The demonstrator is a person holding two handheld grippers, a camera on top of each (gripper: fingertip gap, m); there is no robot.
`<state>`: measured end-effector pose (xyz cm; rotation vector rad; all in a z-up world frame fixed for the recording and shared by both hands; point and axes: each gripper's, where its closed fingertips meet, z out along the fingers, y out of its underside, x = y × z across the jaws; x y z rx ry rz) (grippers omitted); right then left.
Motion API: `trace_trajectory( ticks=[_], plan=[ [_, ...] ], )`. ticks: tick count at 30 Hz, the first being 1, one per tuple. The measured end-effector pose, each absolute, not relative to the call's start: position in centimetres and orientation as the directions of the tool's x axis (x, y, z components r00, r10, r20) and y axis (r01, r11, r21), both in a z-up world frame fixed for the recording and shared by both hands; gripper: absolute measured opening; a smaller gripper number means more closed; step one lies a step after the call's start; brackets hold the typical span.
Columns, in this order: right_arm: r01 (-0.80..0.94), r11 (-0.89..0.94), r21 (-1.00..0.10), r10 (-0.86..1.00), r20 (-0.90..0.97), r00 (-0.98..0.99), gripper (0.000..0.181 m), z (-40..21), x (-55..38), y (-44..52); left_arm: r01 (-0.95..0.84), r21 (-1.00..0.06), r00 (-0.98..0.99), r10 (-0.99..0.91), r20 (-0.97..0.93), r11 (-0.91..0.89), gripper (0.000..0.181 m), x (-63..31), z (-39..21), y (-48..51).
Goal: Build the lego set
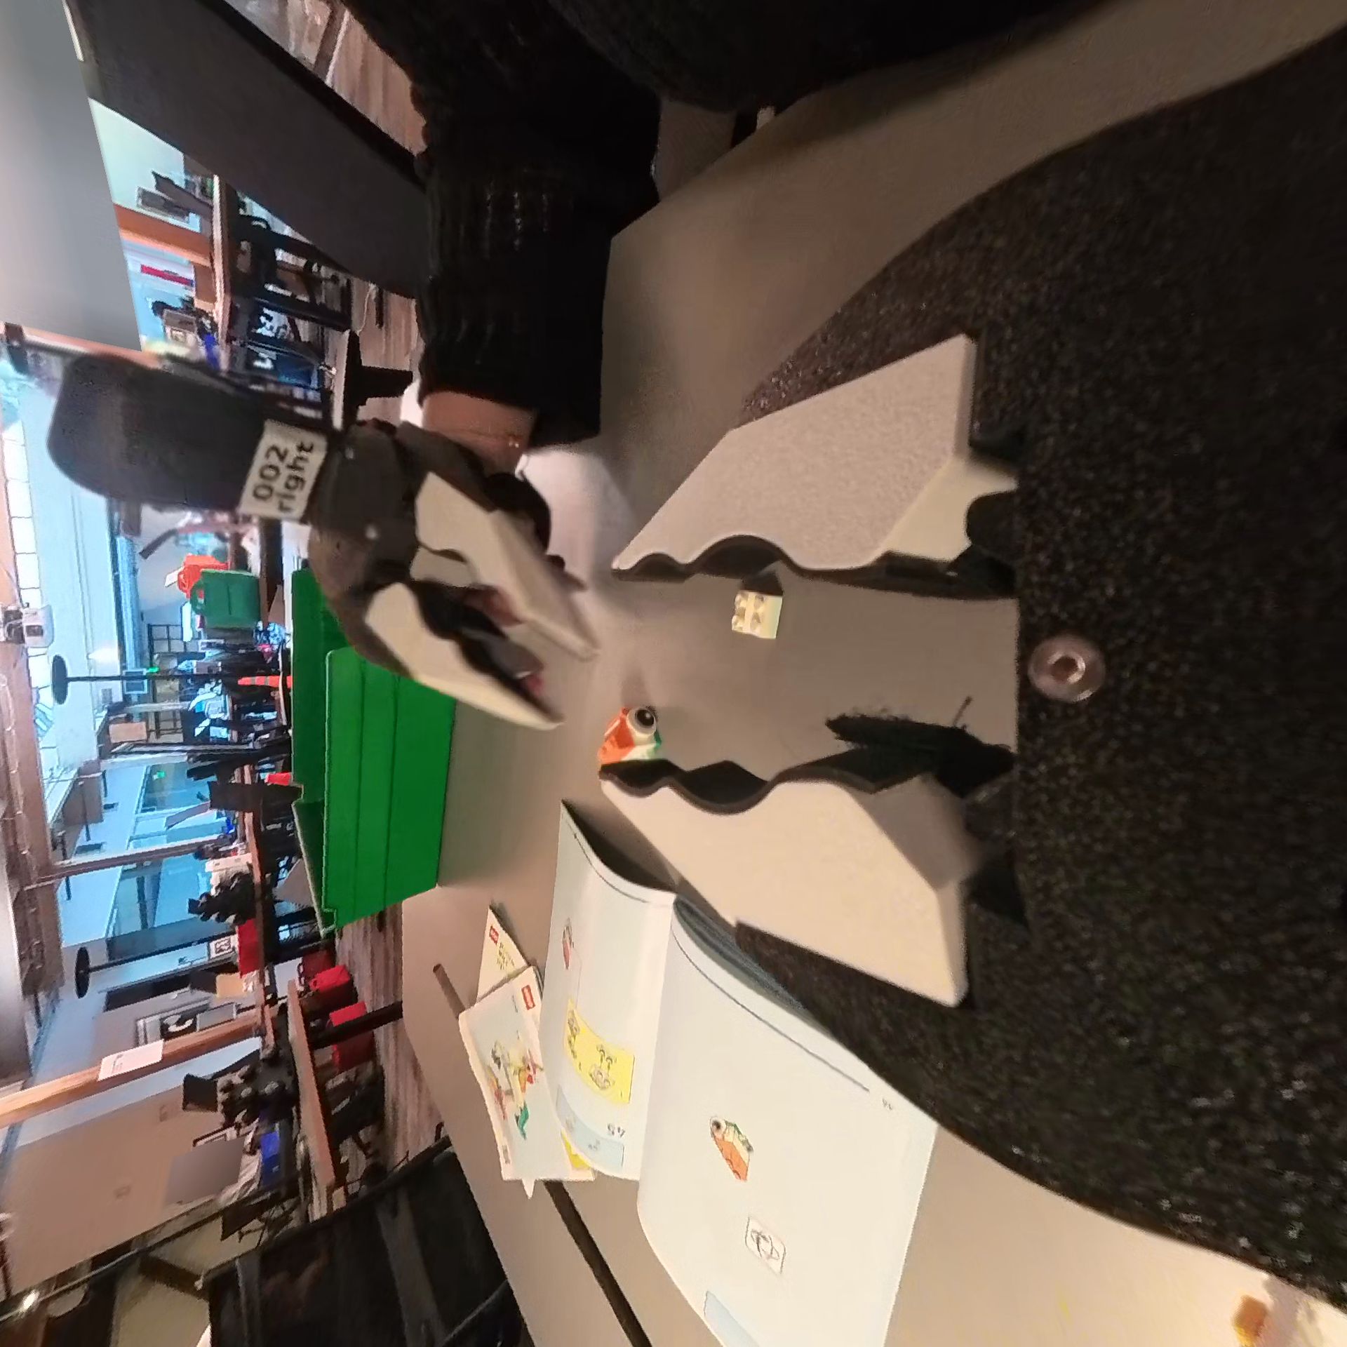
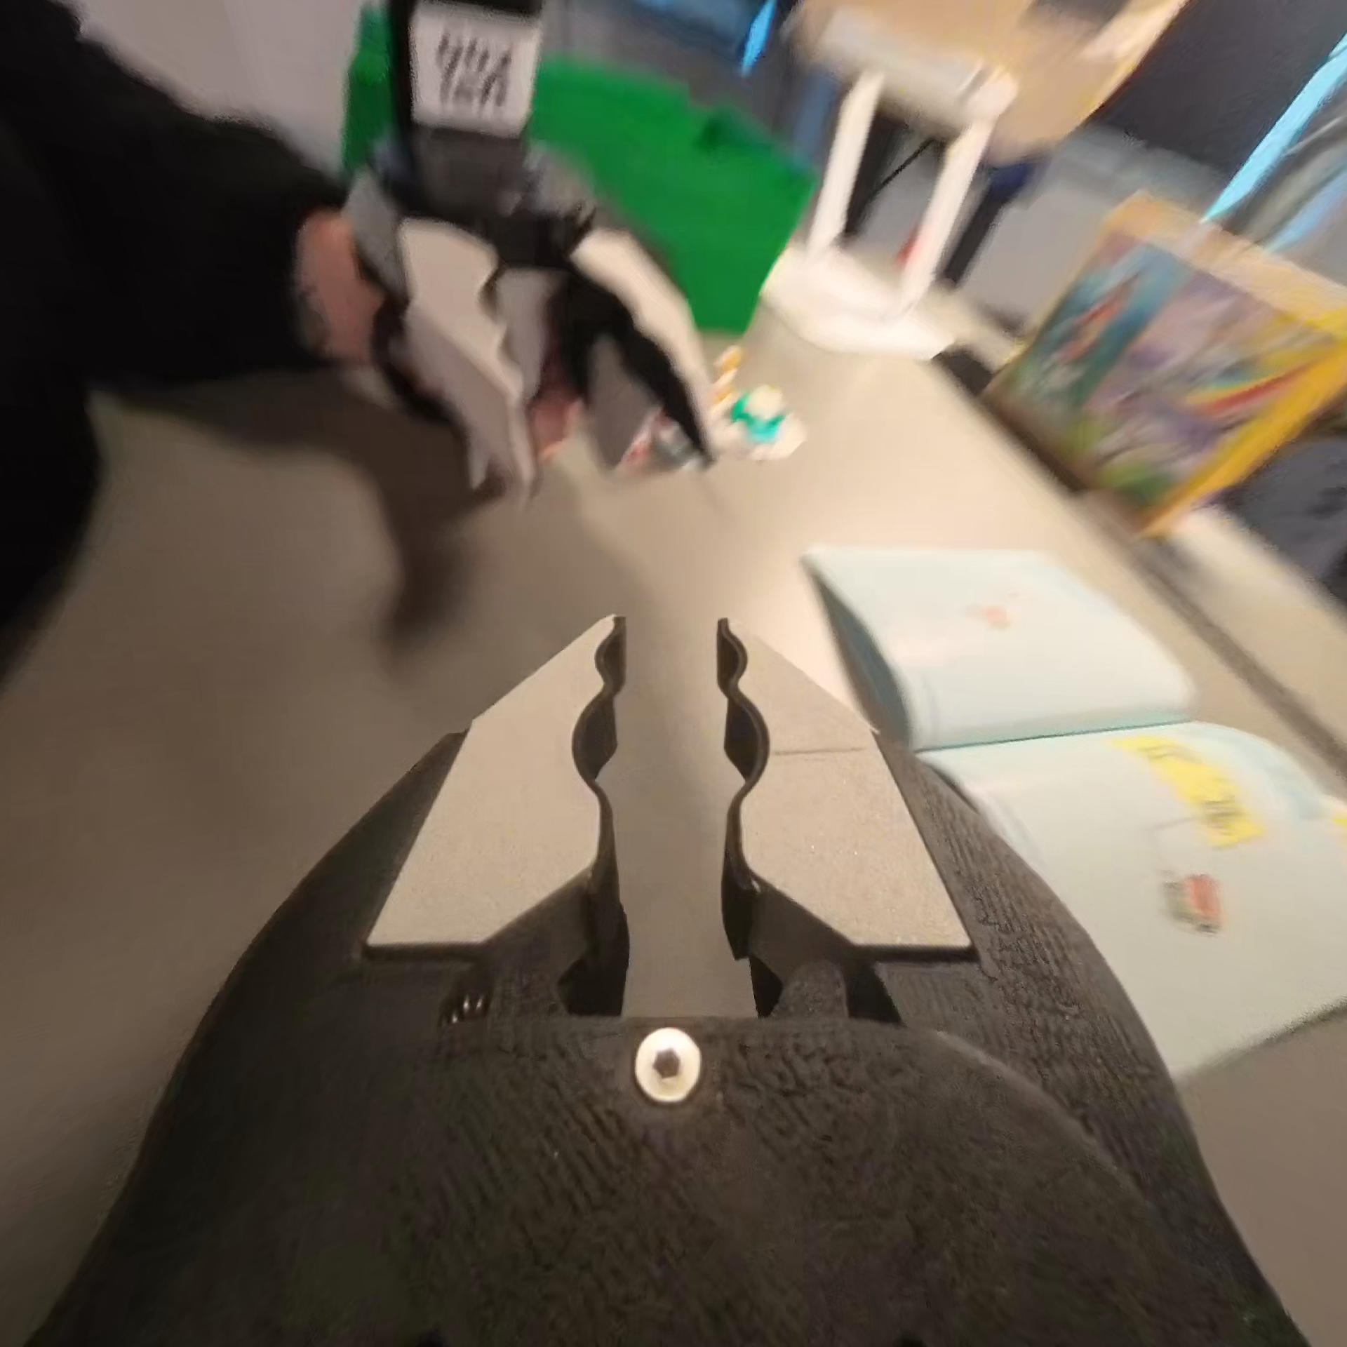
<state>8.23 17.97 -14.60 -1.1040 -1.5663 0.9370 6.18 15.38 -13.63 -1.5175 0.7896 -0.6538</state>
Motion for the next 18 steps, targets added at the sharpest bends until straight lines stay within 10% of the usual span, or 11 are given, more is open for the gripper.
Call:
trace_trajectory(
  ticks=[7,18],
  plan=[
    [-0.077,0.482,-0.872,0.697,0.329,0.637,0.007,-5.6,15.0,27.6,-0.059,-0.998,0.683,-0.728,-0.062,0.029,0.046,4.8,-12.7,16.3],
    [0.004,0.450,-0.893,0.616,0.314,0.723,0.004,-7.3,15.8,29.7,-0.101,-0.973,0.792,-0.575,-0.206,0.209,0.037,2.8,-11.0,17.0]
  ],
)
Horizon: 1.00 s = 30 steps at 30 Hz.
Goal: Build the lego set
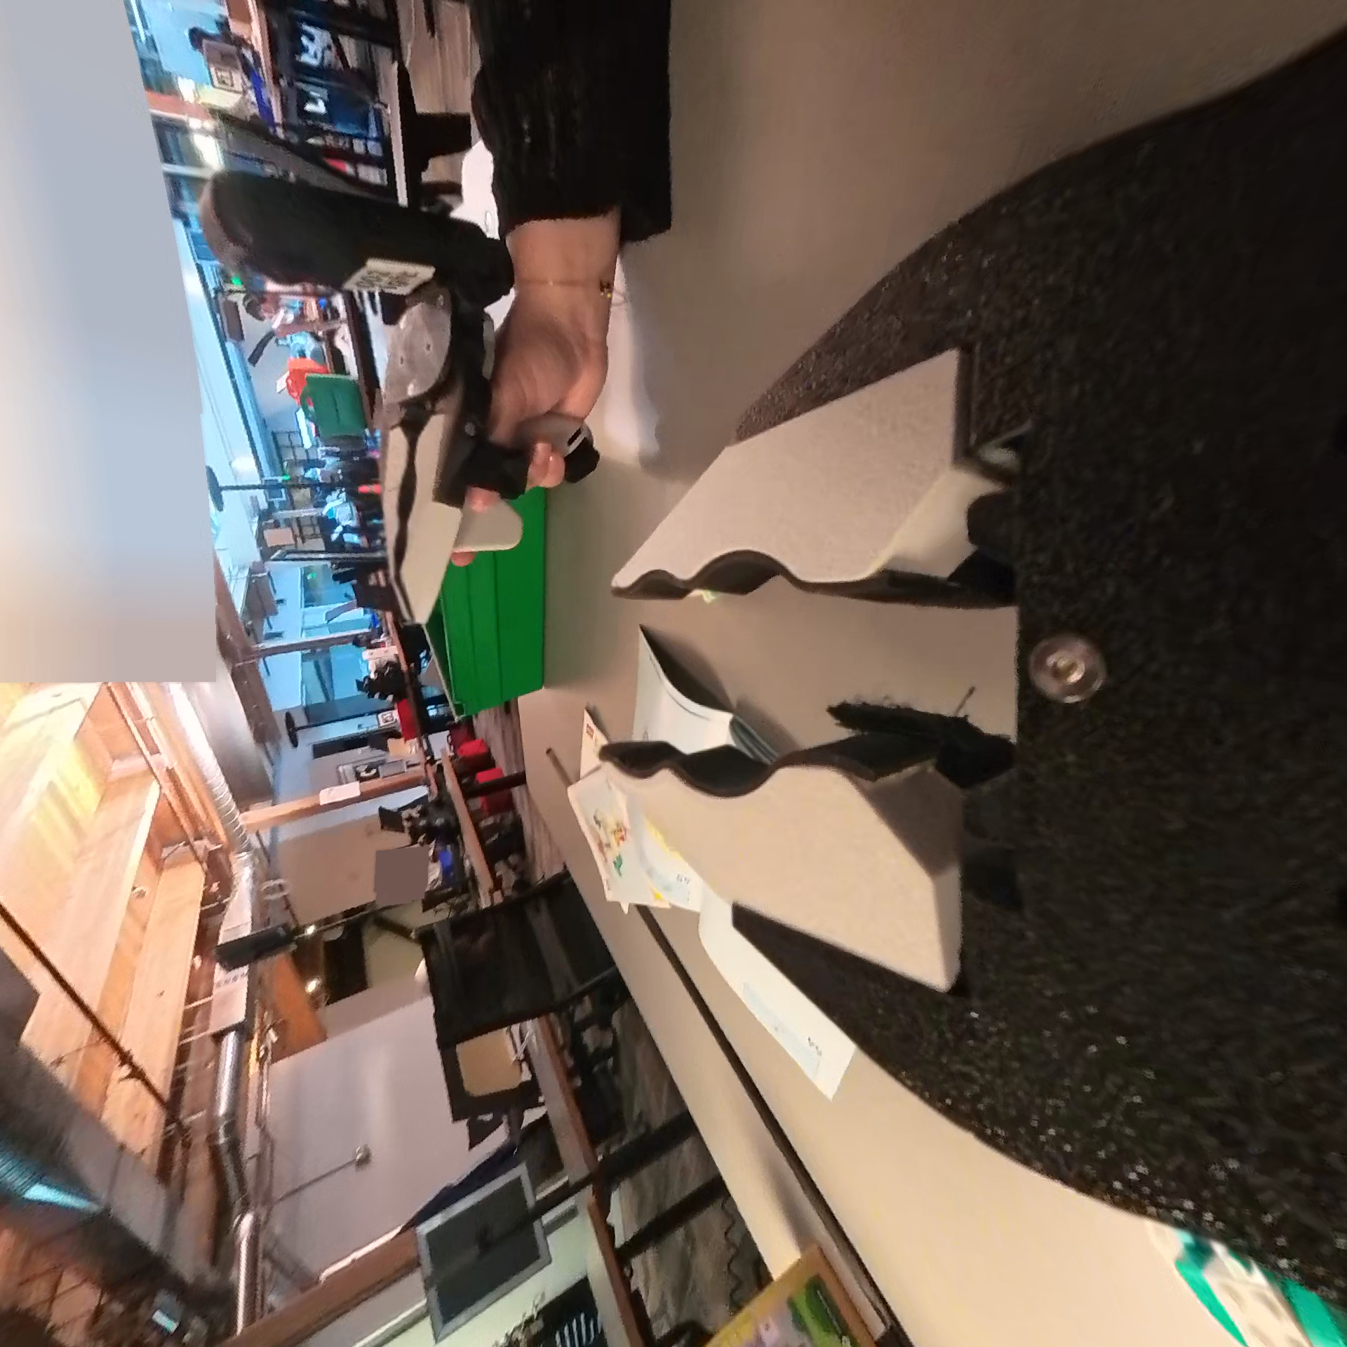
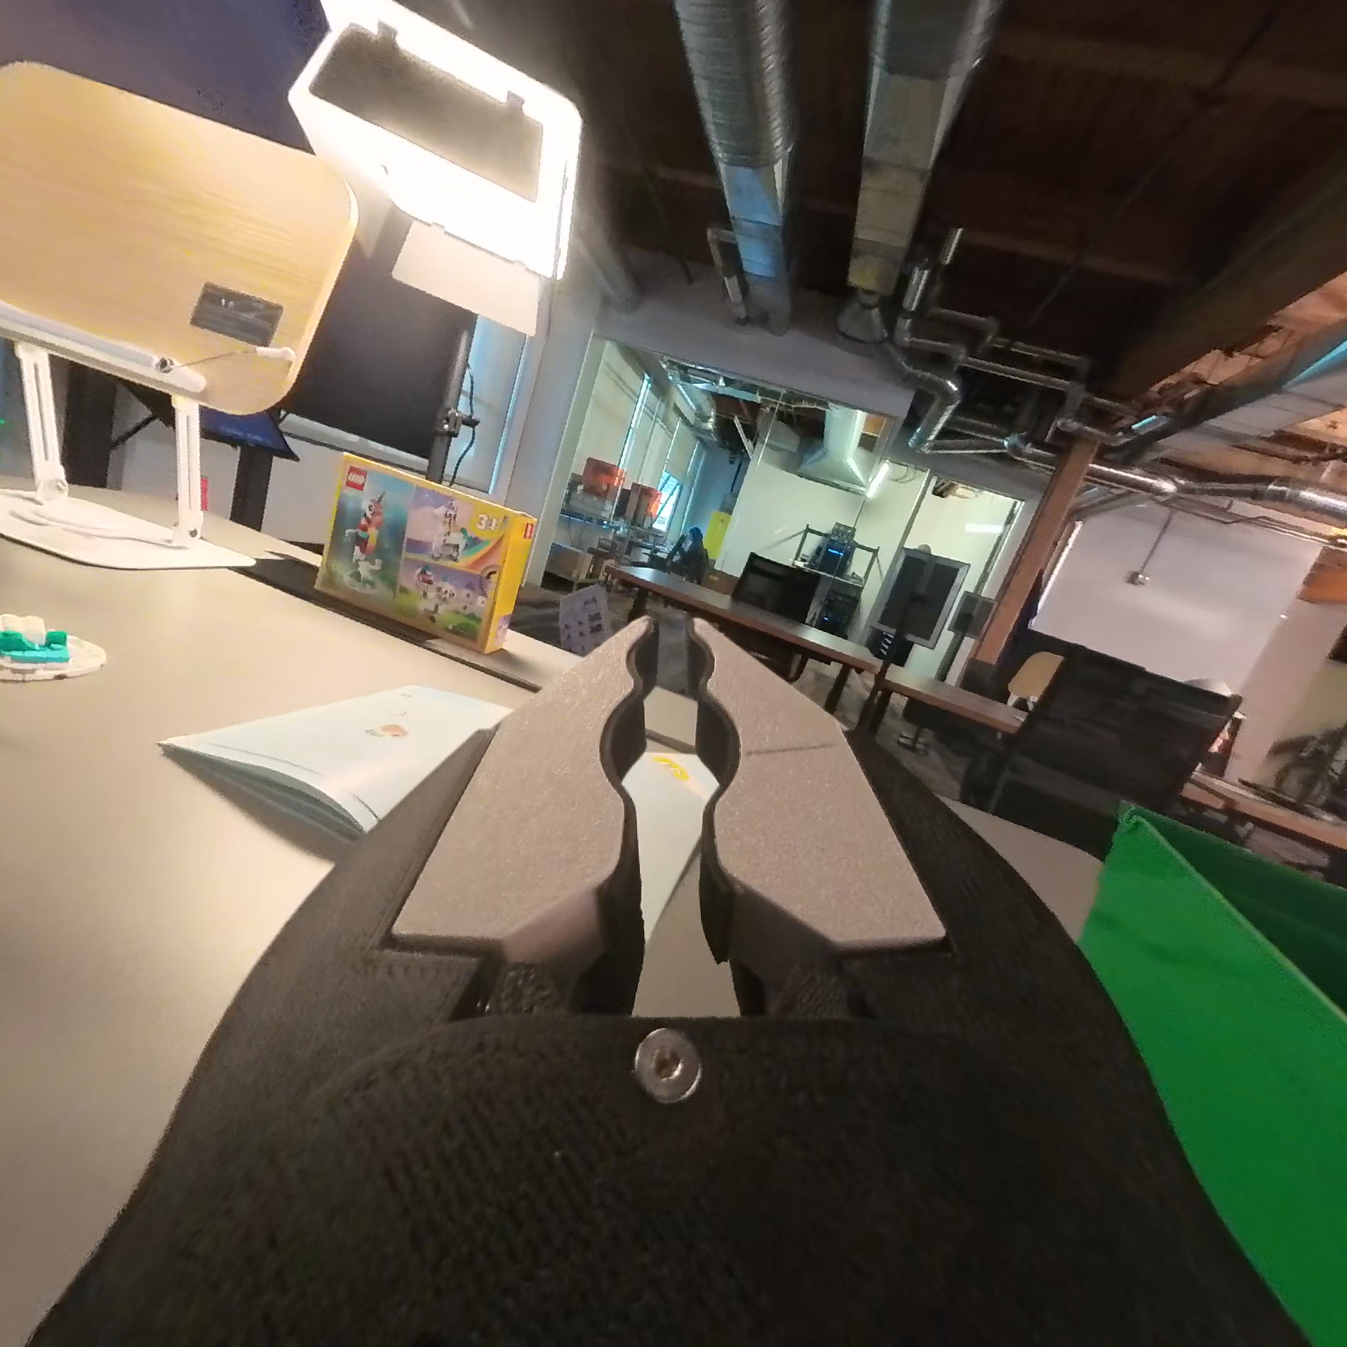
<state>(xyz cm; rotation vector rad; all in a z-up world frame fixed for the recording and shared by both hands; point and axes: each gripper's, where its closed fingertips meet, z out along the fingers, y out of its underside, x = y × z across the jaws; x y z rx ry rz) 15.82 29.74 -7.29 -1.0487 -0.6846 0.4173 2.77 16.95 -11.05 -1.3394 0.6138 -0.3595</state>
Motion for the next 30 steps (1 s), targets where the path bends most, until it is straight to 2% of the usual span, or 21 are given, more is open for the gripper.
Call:
trace_trajectory(
  ticks=[3,6,9,19,30],
  plan=[
    [0.001,0.440,-0.898,0.607,0.298,0.737,0.004,-7.3,16.1,30.1,-0.079,-0.969,0.821,-0.535,-0.197,0.235,0.032,2.0,-10.4,17.1],
    [-0.016,0.424,-0.905,0.597,0.267,0.756,0.004,-7.2,16.7,30.3,-0.067,-0.929,0.897,-0.386,-0.217,0.364,0.015,-0.7,-7.9,16.8],
    [-0.024,0.425,-0.905,0.595,0.260,0.761,0.004,-7.1,16.8,30.3,-0.082,-0.902,0.927,-0.299,-0.225,0.424,0.013,-2.4,-6.7,16.4],
    [0.028,0.452,-0.892,0.598,0.326,0.732,0.003,-7.7,15.8,29.9,-0.043,-0.922,0.933,-0.313,-0.175,0.386,0.009,-3.0,-7.3,17.1],
    [0.002,0.470,-0.882,0.600,0.321,0.733,0.003,-7.2,16.2,29.9,-0.033,-0.927,0.930,-0.328,-0.165,0.374,0.006,-3.0,-7.6,17.3]
  ],
)
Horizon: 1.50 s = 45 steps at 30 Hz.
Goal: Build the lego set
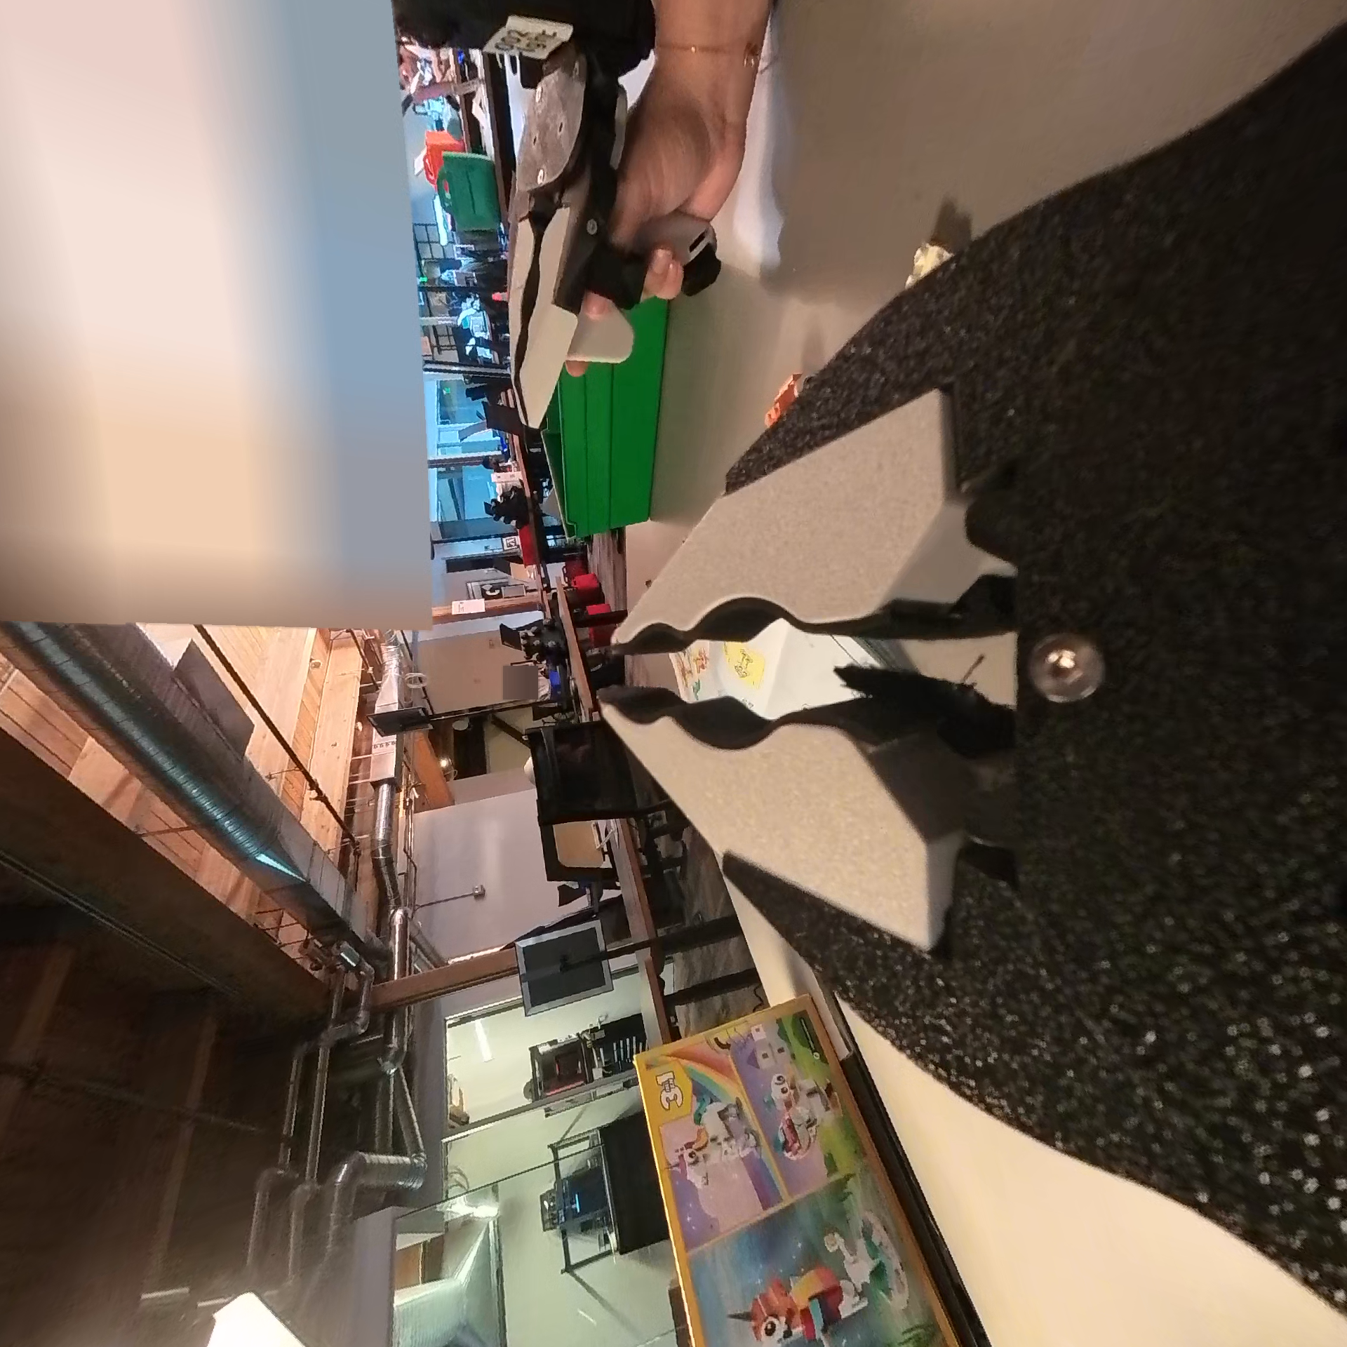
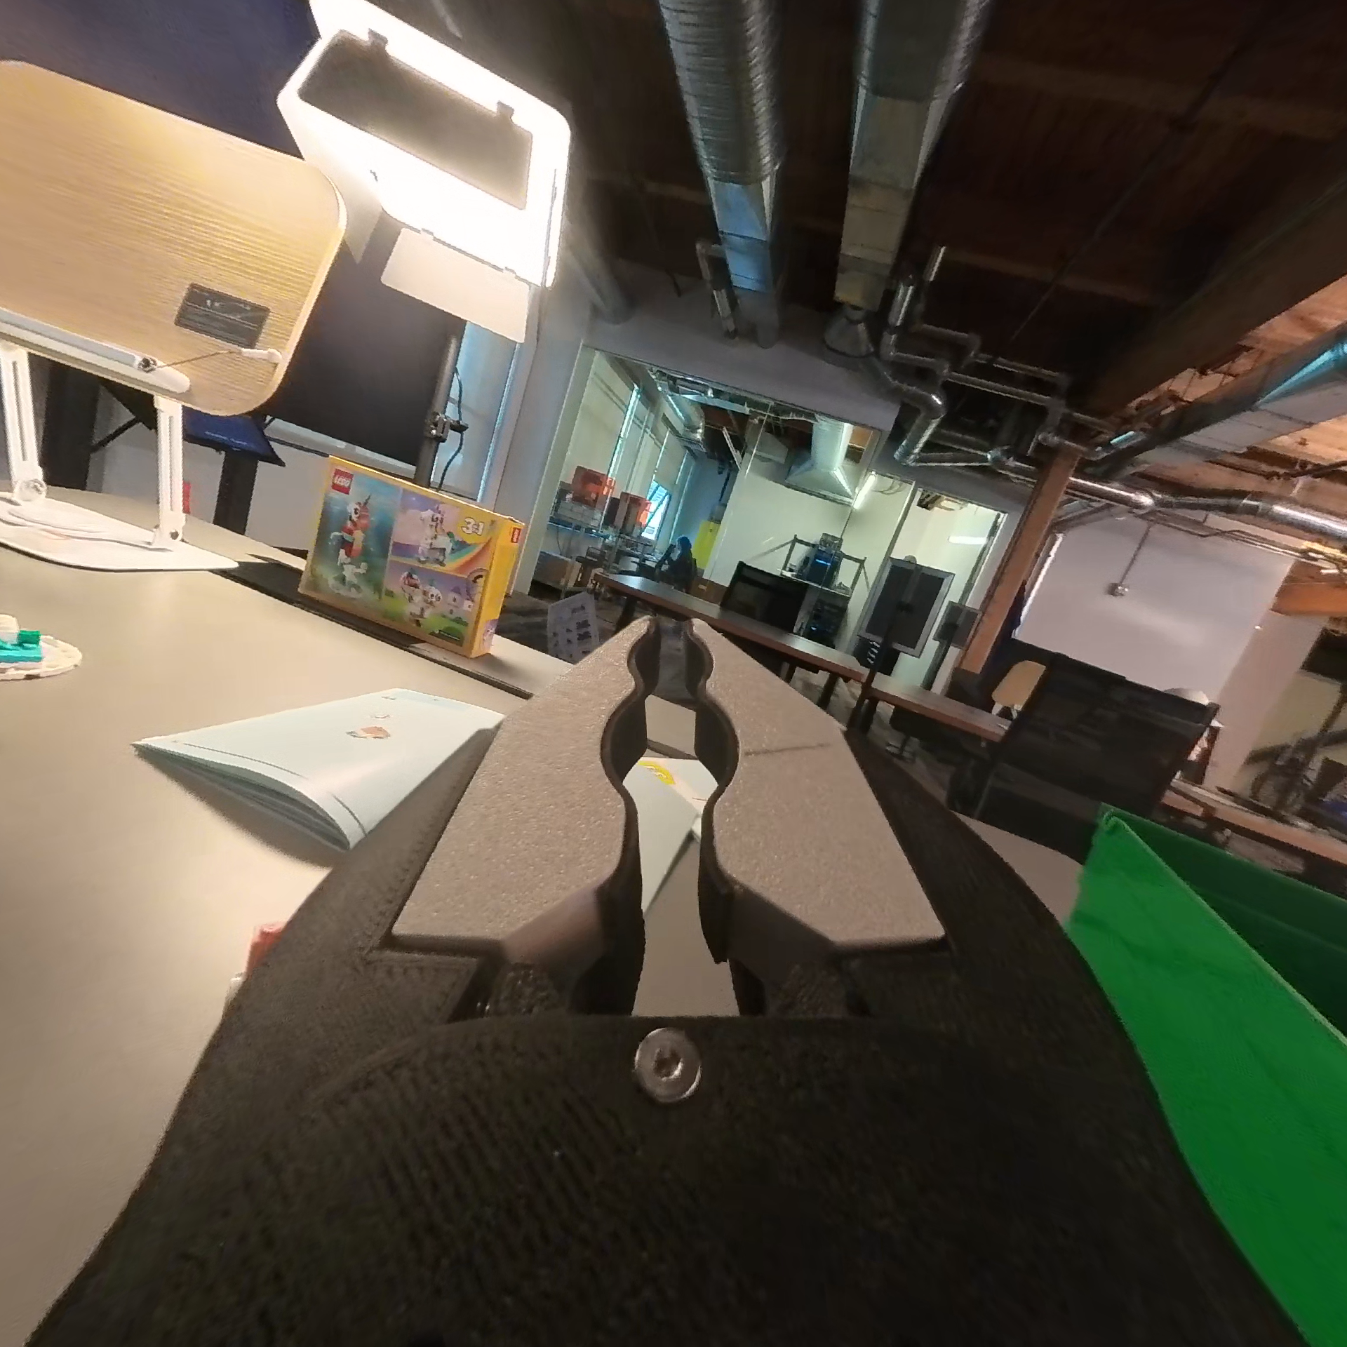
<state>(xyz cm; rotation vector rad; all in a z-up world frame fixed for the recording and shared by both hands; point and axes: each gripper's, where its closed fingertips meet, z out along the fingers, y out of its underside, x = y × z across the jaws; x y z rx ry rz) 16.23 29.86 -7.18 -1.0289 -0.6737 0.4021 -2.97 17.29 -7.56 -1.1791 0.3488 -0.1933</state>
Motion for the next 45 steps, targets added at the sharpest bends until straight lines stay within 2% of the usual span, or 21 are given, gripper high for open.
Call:
trace_trajectory(
  ticks=[35,41,45],
  plan=[
    [0.030,0.497,-0.867,0.594,0.365,0.717,0.003,-7.1,15.8,29.5,-0.047,-0.941,0.906,-0.382,-0.181,0.335,0.005,-1.8,-8.5,17.4],
    [0.045,0.497,-0.867,0.587,0.374,0.718,0.008,-7.2,15.7,29.6,0.041,-0.974,0.879,-0.472,-0.072,0.224,0.001,-1.3,-9.2,17.3],
    [0.051,0.496,-0.867,0.581,0.375,0.723,0.008,-7.3,15.9,29.7,0.094,-0.980,0.876,-0.483,-0.002,0.175,0.007,-2.3,-8.1,16.7]
  ],
)
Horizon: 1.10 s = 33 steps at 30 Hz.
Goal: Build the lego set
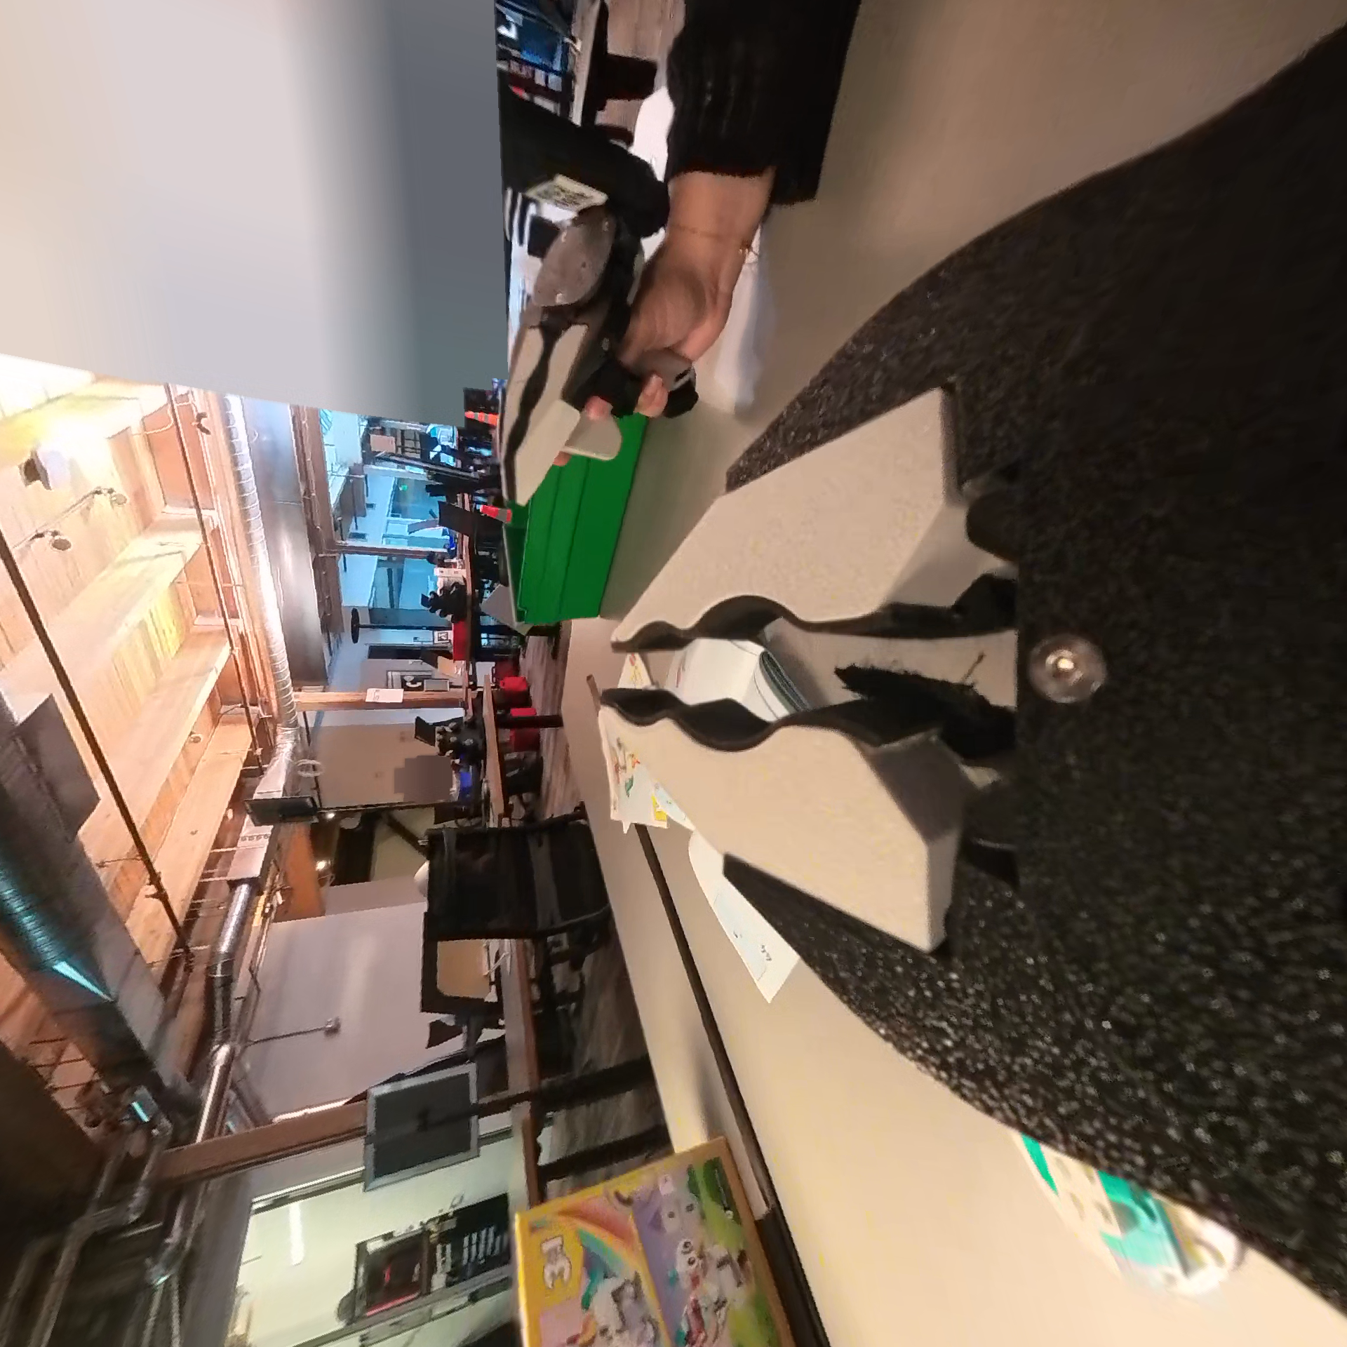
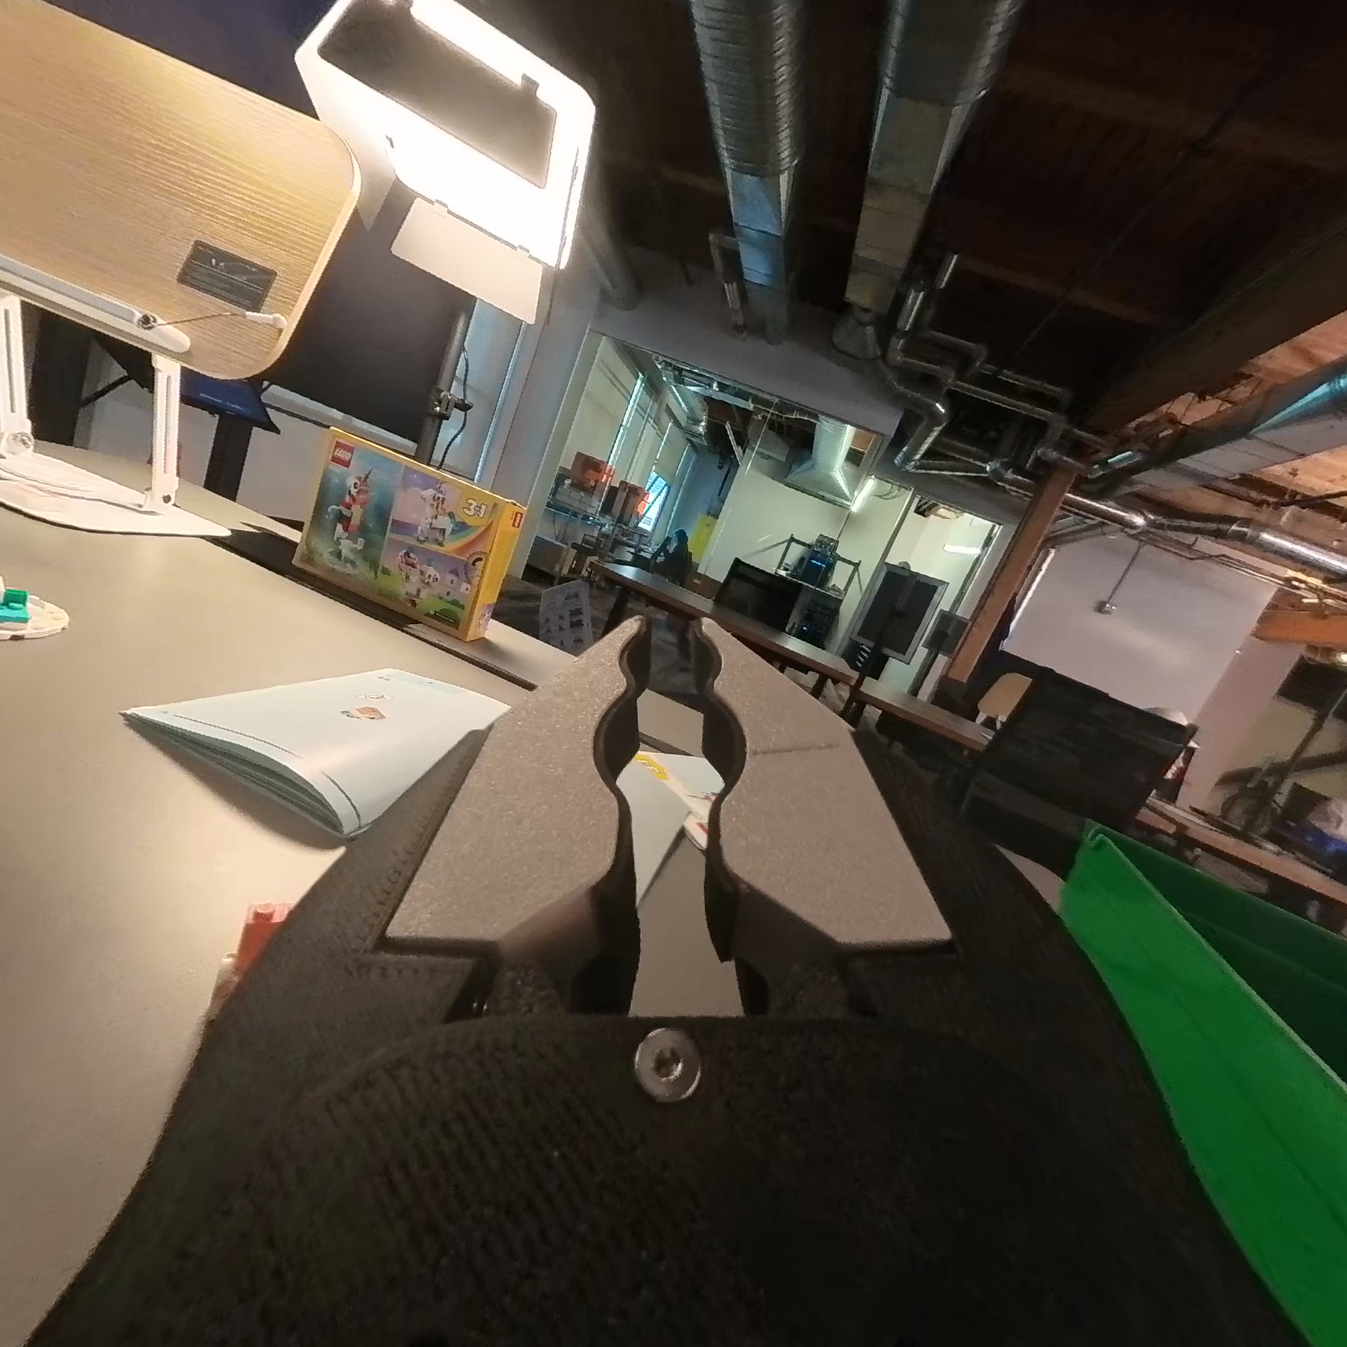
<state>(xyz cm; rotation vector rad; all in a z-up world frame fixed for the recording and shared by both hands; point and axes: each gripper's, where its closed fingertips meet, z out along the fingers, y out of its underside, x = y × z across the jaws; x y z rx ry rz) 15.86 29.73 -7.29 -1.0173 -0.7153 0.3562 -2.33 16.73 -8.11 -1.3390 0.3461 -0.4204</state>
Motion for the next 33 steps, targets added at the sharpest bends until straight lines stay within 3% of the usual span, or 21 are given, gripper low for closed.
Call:
trace_trajectory(
  ticks=[5,8,13,21,27,33],
  plan=[
    [0.052,0.504,-0.862,0.567,0.375,0.733,0.008,-7.0,16.2,29.8,0.105,-0.989,0.885,-0.463,0.046,0.102,0.013,-5.3,-7.2,11.7],
    [0.089,0.504,-0.859,0.546,0.397,0.738,0.008,-7.5,16.2,30.2,0.079,-0.991,0.936,-0.350,0.037,0.106,0.019,-8.6,-5.9,8.0],
    [0.147,0.461,-0.875,0.488,0.389,0.781,0.007,-8.5,17.3,32.1,-0.039,-0.994,0.989,-0.138,-0.053,0.098,0.000,-14.0,-2.5,3.8],
    [0.215,0.423,-0.880,0.390,0.391,0.834,0.007,-9.0,19.4,33.4,-0.176,-0.983,0.983,-0.036,-0.178,0.047,0.000,-20.0,1.5,0.9],
    [0.269,0.399,-0.876,0.336,0.413,0.847,0.007,-9.5,19.9,34.1,-0.279,-0.907,0.940,0.102,-0.324,-0.314,0.000,-29.9,-1.4,-1.0],
    [0.319,0.373,-0.871,0.281,0.434,0.856,0.007,-9.8,20.5,34.7,-0.202,-0.754,0.974,-0.046,-0.223,-0.625,0.000,-34.4,-8.9,-1.5]
  ],
)
